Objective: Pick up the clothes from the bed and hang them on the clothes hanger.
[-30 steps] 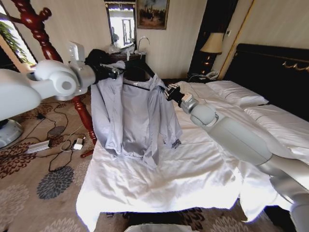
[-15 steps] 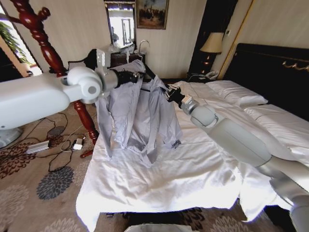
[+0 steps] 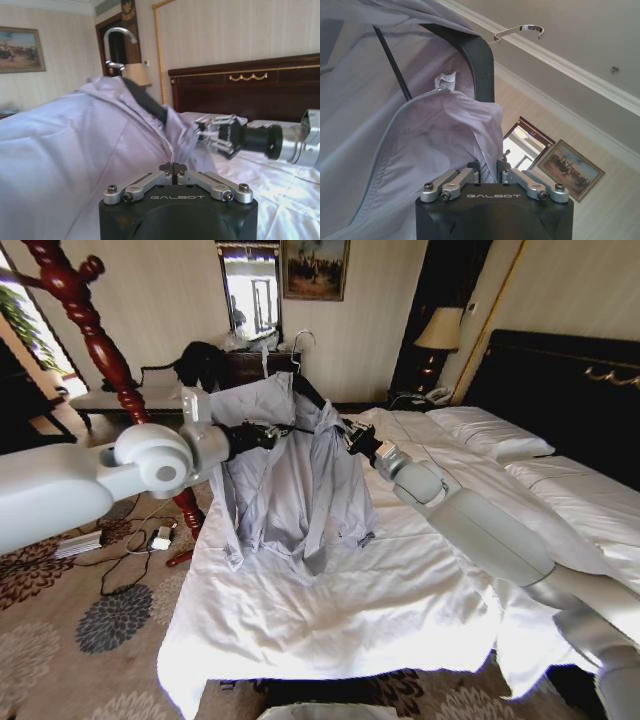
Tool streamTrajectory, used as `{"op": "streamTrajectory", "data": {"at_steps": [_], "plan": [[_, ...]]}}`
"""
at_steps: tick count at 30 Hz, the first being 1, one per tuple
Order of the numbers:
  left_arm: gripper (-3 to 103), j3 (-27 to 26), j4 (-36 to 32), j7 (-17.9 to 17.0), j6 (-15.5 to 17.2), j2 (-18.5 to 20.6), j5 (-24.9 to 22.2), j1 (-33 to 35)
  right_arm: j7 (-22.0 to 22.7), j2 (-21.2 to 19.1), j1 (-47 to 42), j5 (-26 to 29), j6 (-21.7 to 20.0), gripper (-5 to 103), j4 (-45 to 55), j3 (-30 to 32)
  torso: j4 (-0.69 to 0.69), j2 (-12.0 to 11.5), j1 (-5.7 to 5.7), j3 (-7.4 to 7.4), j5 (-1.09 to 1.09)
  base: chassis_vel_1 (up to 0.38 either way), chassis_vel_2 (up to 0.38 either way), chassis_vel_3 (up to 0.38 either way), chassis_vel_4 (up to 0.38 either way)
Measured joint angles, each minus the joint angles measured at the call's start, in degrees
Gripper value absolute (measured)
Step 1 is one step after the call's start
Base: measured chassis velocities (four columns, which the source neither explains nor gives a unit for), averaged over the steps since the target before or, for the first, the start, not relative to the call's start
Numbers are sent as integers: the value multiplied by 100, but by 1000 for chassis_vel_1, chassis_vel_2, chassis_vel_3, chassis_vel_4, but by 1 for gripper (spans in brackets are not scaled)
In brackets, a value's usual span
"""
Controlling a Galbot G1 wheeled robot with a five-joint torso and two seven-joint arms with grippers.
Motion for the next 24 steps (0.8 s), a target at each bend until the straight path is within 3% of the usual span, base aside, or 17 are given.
{"op": "streamTrajectory", "data": {"at_steps": [4,5,7,11,13,17,19,23,24], "plan": [[0,577,-311,87,29,-582,80,-633,27,-72,-141,7,-86,15,398,83,0,0,-1,0,-1,0,0,0,0],[11,587,-359,67,48,-624,37,-710,37,-62,-149,-5,-105,15,446,83,-1,0,0,0,1,0,0,0,0],[11,609,-392,63,69,-662,12,-778,42,-62,-155,-16,-115,15,472,83,-1,0,0,0,3,0,0,0,0],[32,756,-632,8,185,-996,-33,-1036,52,-170,-322,-196,-122,15,563,198,2,0,0,0,0,0,0,0,0],[32,785,-722,2,209,-1082,-43,-1079,53,-203,-375,-221,-121,15,590,233,2,0,0,0,1,0,0,0,0],[54,892,-1214,-16,309,-1438,-17,-1206,73,-367,-660,-324,-115,15,728,462,0,0,-1,0,2,0,0,0,0],[54,901,-1319,-40,319,-1508,12,-1218,88,-405,-743,-333,-114,15,769,531,0,0,-1,0,2,0,0,0,0],[76,949,-1704,-111,352,-1863,-48,-1452,138,-691,-1276,-412,-70,15,1014,891,0,0,0,0,3,0,0,0,0],[76,949,-1704,-111,352,-1863,-48,-1452,138,-691,-1276,-412,-70,15,1014,891,0,0,0,0,3,0,0,0,0]]}}
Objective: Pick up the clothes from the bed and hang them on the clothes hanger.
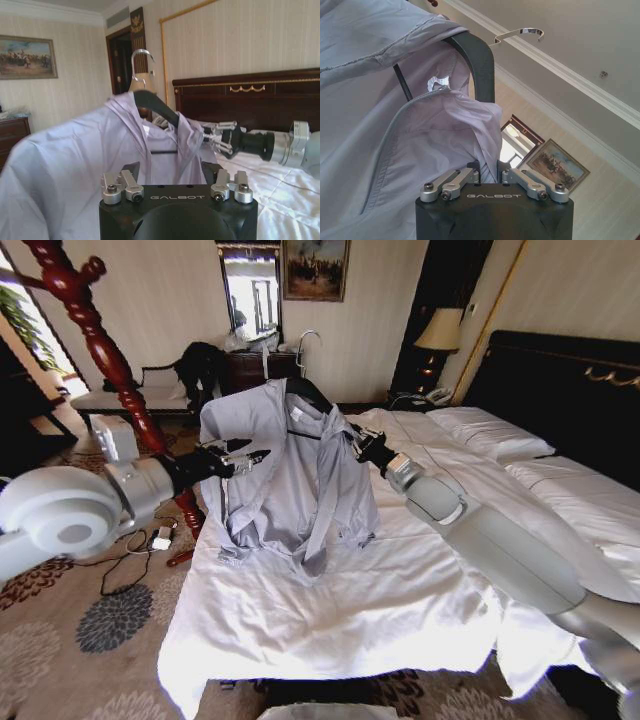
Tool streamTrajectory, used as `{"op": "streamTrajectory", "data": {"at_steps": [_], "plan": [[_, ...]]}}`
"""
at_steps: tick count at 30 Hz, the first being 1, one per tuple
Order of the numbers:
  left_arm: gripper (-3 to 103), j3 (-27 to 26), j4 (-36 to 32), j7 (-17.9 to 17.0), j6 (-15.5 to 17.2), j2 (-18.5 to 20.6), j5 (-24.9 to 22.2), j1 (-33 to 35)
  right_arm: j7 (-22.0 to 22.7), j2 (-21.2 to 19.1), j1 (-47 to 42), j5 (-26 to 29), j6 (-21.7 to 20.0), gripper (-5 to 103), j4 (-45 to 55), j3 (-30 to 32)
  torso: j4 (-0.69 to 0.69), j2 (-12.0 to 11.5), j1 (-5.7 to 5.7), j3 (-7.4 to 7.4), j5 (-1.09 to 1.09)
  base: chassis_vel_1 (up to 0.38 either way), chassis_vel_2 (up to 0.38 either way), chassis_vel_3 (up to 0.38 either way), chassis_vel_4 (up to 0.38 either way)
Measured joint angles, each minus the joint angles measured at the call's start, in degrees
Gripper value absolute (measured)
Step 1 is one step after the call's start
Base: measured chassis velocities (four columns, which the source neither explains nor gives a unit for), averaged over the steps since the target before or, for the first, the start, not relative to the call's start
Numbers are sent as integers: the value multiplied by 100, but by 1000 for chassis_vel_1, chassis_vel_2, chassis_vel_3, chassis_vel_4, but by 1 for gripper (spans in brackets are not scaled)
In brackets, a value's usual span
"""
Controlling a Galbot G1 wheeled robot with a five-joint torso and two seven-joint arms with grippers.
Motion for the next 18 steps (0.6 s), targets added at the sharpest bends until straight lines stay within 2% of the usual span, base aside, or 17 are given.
{"op": "streamTrajectory", "data": {"at_steps": [1,3,4,6,8,12,15,18], "plan": [[76,45,-59,-24,12,-87,-65,-125,0,-65,-136,-41,27,15,49,90,-1,0,0,0,0,0,0,0,0],[86,66,-171,-105,39,-295,-318,-439,10,-242,-584,-222,170,15,194,397,0,0,-1,0,-1,0,0,0,0],[86,66,-171,-105,39,-295,-318,-439,10,-242,-584,-222,170,15,194,397,0,0,-1,0,-1,0,0,0,0],[97,-38,-230,-195,69,-404,-681,-640,29,-375,-950,-470,352,15,289,709,1,0,-1,-1,-2,0,0,0,0],[98,-114,-245,-257,79,-442,-925,-737,43,-461,-1213,-708,516,15,353,973,-1,0,-1,-1,1,0,0,0,0],[100,-159,-211,-261,81,-422,-983,-788,57,-591,-1486,-929,699,15,511,1305,1,0,0,0,-1,0,0,0,0],[100,-176,-130,-186,87,-399,-1023,-793,47,-676,-1602,-1020,825,15,598,1439,1,0,-1,0,-2,0,0,0,0],[100,-216,284,34,130,-220,-1294,-830,22,-837,-1792,-1256,1131,15,794,1549,-1,0,0,0,-2,0,0,0,0]]}}
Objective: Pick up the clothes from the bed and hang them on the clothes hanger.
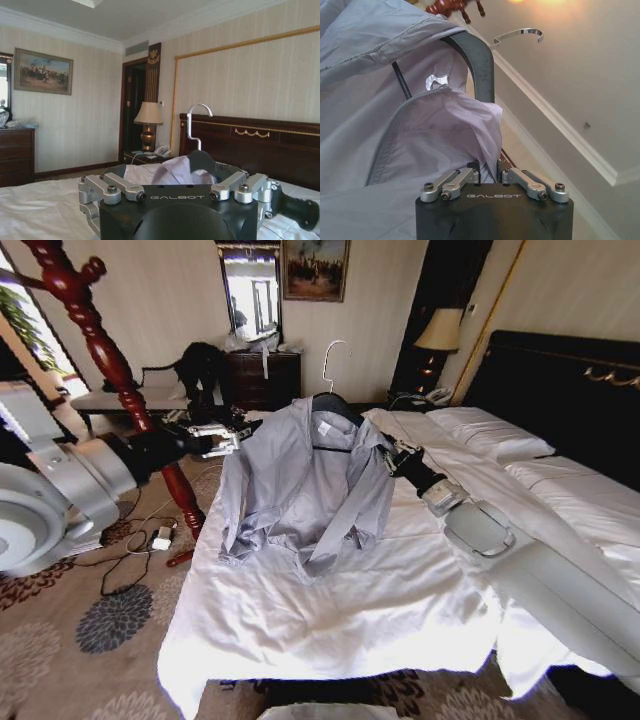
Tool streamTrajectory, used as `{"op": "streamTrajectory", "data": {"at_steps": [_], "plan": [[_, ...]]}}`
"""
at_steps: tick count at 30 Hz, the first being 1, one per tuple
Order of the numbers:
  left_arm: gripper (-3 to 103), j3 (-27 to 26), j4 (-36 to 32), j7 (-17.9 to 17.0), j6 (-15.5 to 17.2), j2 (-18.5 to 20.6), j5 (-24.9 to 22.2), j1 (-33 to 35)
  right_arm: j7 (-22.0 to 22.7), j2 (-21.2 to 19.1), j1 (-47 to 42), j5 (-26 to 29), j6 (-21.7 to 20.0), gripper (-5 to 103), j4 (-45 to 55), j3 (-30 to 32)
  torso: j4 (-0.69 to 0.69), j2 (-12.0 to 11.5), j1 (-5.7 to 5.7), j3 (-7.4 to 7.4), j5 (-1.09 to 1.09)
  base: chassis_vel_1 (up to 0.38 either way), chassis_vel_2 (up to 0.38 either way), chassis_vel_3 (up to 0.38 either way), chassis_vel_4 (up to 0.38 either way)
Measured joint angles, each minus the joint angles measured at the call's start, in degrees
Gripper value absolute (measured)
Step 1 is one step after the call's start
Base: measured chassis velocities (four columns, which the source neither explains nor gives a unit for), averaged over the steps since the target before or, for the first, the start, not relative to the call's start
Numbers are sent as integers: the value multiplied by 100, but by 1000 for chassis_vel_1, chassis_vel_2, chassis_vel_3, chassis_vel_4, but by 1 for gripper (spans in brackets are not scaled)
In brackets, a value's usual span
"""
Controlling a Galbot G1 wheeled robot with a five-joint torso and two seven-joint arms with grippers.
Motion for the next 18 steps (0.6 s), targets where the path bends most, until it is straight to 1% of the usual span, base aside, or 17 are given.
{"op": "streamTrajectory", "data": {"at_steps": [1,2,5,7,9,10,11,13,14,17,18], "plan": [[100,0,0,0,0,0,0,0,0,0,0,0,0,15,0,0,0,0,0,0,0,0,0,0,0],[102,-20,142,58,13,64,-55,-19,-2,-5,-26,-69,52,15,65,22,0,0,0,0,0,0,0,0,0],[98,-41,468,265,49,219,-76,-40,-10,-18,-24,-134,118,15,197,41,2,0,0,0,0,0,0,0,0],[98,-35,520,315,61,255,-61,-31,-16,-28,-4,-138,135,15,216,40,2,0,1,0,0,0,0,0,0],[97,7,552,441,86,317,-6,14,-27,-45,23,-137,157,15,235,41,2,0,1,0,-1,0,0,0,0],[96,30,545,527,112,347,-18,42,-34,-54,30,-139,165,15,238,39,1,0,0,0,0,0,0,0,0],[92,52,534,604,150,371,-81,60,-40,-55,30,-157,176,15,239,36,1,0,1,0,0,0,0,0,0],[92,62,531,639,168,381,-101,67,-42,-55,28,-168,183,15,240,34,1,-1,1,0,0,0,0,0,0],[87,97,555,773,224,436,-83,100,-51,-50,5,-216,207,15,255,33,2,0,0,0,0,0,0,0,0],[77,122,697,954,307,566,-5,120,-57,-46,-69,-247,236,15,318,57,2,0,1,0,-1,0,0,0,0],[77,122,697,954,307,566,-5,120,-57,-46,-69,-247,236,15,318,57,2,0,1,0,-1,0,0,0,0]]}}
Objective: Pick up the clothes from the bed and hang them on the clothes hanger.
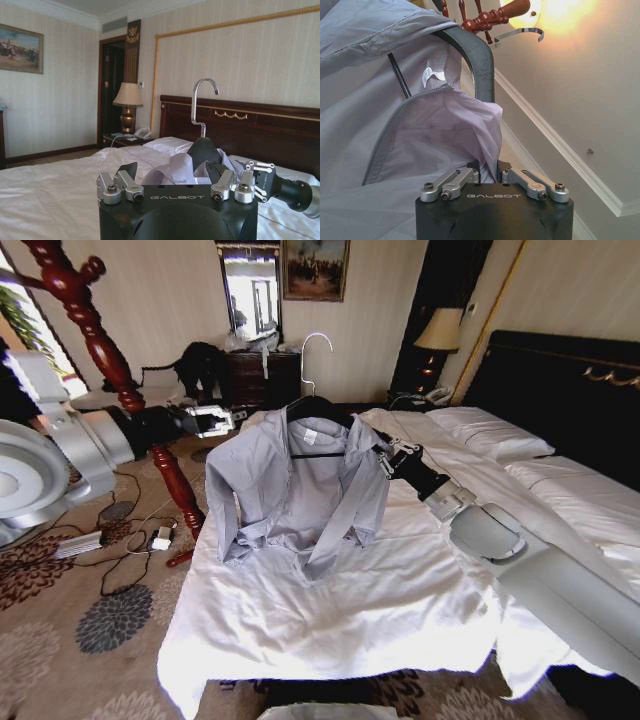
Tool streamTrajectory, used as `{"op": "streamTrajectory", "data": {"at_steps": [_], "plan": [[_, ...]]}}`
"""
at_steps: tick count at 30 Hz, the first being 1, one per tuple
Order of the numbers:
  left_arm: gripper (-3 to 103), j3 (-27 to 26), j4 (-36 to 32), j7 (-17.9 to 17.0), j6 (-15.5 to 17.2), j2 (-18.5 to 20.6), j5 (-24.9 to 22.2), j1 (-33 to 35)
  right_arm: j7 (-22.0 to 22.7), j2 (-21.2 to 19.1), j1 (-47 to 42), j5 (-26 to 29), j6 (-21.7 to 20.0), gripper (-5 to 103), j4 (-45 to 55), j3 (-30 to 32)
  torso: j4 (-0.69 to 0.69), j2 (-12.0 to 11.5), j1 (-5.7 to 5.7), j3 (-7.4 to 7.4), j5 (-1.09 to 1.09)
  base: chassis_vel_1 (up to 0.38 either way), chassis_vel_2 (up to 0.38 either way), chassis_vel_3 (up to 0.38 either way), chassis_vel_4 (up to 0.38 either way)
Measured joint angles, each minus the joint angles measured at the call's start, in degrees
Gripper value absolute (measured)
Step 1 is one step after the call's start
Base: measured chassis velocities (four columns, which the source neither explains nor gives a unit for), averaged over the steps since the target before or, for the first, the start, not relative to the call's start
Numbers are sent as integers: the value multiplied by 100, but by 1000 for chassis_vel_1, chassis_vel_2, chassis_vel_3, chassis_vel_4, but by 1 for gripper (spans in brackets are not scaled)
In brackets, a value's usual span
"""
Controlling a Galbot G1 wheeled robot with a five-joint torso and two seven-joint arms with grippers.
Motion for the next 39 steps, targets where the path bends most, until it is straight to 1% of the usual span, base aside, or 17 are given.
{"op": "streamTrajectory", "data": {"at_steps": [3,5,9,10,12,14,16,20,23,29,31,32,34,35,37,38,39], "plan": [[70,29,350,251,70,261,205,32,-2,-3,-70,-98,82,15,61,29,-1,0,0,0,3,0,0,0,0],[69,41,432,296,86,321,250,58,-2,-1,-77,-116,94,15,68,30,-1,0,0,0,2,0,0,0,0],[68,106,551,551,92,568,556,199,-9,-4,-81,-209,130,15,130,35,0,0,0,0,1,0,0,0,0],[68,106,551,551,92,568,556,199,-9,-4,-81,-209,130,15,130,35,0,0,0,0,1,0,0,0,0],[68,161,524,616,-1,676,925,311,-67,-27,-81,-349,177,15,169,54,-2,0,0,0,1,0,0,0,0],[68,167,516,627,-19,688,977,321,-77,-26,-82,-371,182,15,176,55,-2,0,0,0,1,0,0,0,0],[68,178,469,652,-58,712,1033,332,-87,-14,-77,-359,168,15,219,55,1,0,1,0,0,0,0,0,0],[68,169,387,658,-102,732,1011,340,-89,-16,-12,-315,126,15,238,37,0,0,0,0,0,0,0,0,0],[66,123,329,658,-115,666,947,282,-87,-33,0,-260,123,15,186,24,0,0,0,0,1,0,0,0,0],[70,72,573,655,-113,391,901,130,-82,-16,-108,-262,118,15,110,7,0,0,0,0,0,0,0,0,0],[70,65,594,652,-113,369,887,123,-82,-10,-110,-269,118,15,104,3,0,0,0,0,0,0,0,0,0],[68,33,635,622,-114,285,786,89,-82,9,-113,-282,115,15,77,-18,0,0,0,0,0,0,0,0,0],[68,-8,553,554,-107,163,551,28,-82,22,-93,-291,113,15,34,-52,-1,0,0,0,1,0,0,0,0],[68,-8,553,554,-107,163,551,28,-82,22,-93,-291,113,15,34,-52,-1,0,0,0,1,0,0,0,0],[66,-24,208,510,-62,1,333,-1,-82,33,-38,-292,113,15,-22,-78,1,0,0,0,0,0,0,0,0],[68,-11,18,502,-51,-48,310,19,-82,42,-16,-290,112,15,-36,-86,1,0,0,-1,1,0,0,0,0],[68,-11,18,502,-51,-48,310,19,-82,42,-16,-290,112,15,-36,-86,1,0,0,-1,1,0,0,0,0]]}}
